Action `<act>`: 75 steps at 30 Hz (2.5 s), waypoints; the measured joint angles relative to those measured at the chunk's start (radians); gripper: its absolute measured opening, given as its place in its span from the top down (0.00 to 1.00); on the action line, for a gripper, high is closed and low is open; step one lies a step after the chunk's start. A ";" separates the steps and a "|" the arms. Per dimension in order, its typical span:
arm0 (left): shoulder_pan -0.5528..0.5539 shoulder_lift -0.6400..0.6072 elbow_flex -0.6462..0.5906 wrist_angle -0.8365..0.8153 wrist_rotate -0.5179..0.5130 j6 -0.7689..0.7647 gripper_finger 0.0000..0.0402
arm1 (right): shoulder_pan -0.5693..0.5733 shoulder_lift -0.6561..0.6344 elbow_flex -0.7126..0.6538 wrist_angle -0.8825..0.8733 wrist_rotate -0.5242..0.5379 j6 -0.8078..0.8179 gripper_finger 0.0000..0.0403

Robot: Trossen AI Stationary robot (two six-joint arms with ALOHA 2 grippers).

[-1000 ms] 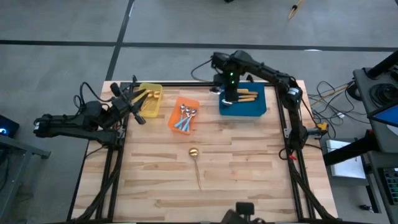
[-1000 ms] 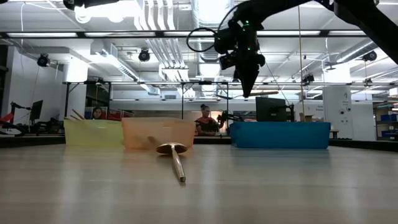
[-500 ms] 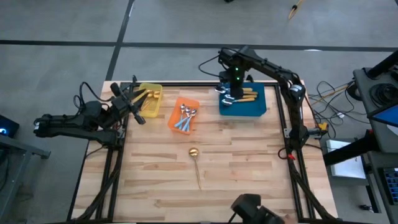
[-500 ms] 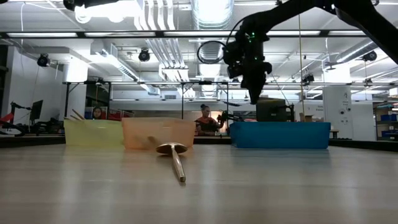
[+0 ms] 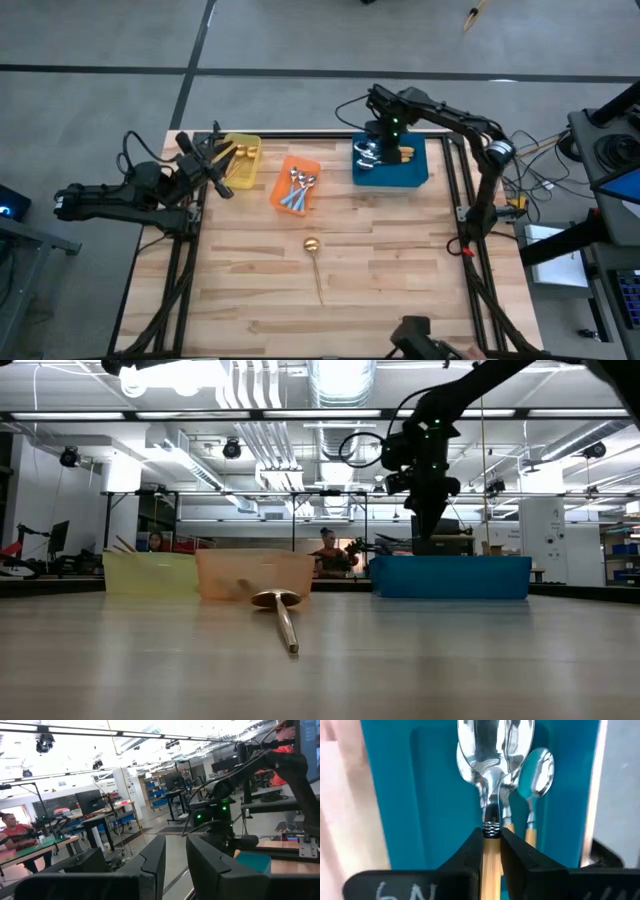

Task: Sort silverware by color (type)
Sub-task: Put the yellow spoon into the blue bin

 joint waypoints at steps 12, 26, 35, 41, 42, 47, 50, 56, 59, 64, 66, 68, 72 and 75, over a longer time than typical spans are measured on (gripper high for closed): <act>0.000 0.000 0.000 0.026 0.000 0.048 0.85 | -0.019 -0.118 -0.258 0.257 0.000 -0.039 0.92; 0.000 0.000 0.000 0.059 0.000 0.130 0.85 | -0.046 -0.057 -0.289 0.259 0.000 -0.010 0.92; 0.000 0.000 0.000 0.059 0.000 0.150 0.85 | -0.046 -0.047 -0.290 0.256 0.000 -0.001 0.92; 0.000 0.000 0.000 0.059 0.000 0.150 0.85 | -0.046 -0.047 -0.290 0.252 -0.026 0.038 0.92; 0.000 0.000 0.000 0.059 0.000 0.151 0.85 | -0.046 -0.047 -0.292 0.251 -0.039 0.044 0.92; 0.000 0.000 0.000 0.058 0.000 0.169 0.85 | -0.042 -0.047 -0.304 0.249 -0.053 0.053 0.92; 0.000 0.000 0.000 0.058 0.000 0.176 0.85 | -0.041 -0.047 -0.314 0.246 -0.054 0.066 0.92; 0.000 0.002 0.000 0.058 0.000 0.176 0.85 | -0.040 -0.047 -0.346 0.250 -0.085 0.071 0.92; 0.000 0.002 0.000 0.058 0.000 0.176 0.85 | -0.035 -0.047 -0.363 0.252 -0.088 0.069 0.92; 0.000 0.002 0.000 0.058 0.000 0.176 0.85 | -0.016 -0.047 -0.374 0.257 -0.089 0.065 0.92; 0.000 0.004 0.000 0.058 0.000 0.176 0.85 | -0.008 -0.047 -0.374 0.265 -0.090 0.065 0.92; 0.000 0.005 0.000 0.058 0.000 0.176 0.85 | 0.000 -0.047 -0.374 0.275 -0.090 0.065 0.92; 0.000 0.007 0.000 0.058 0.000 0.176 0.85 | 0.014 -0.047 -0.374 0.280 -0.097 0.066 0.92; 0.000 0.007 0.000 0.058 0.000 0.176 0.85 | 0.021 -0.047 -0.374 0.281 -0.097 0.066 0.92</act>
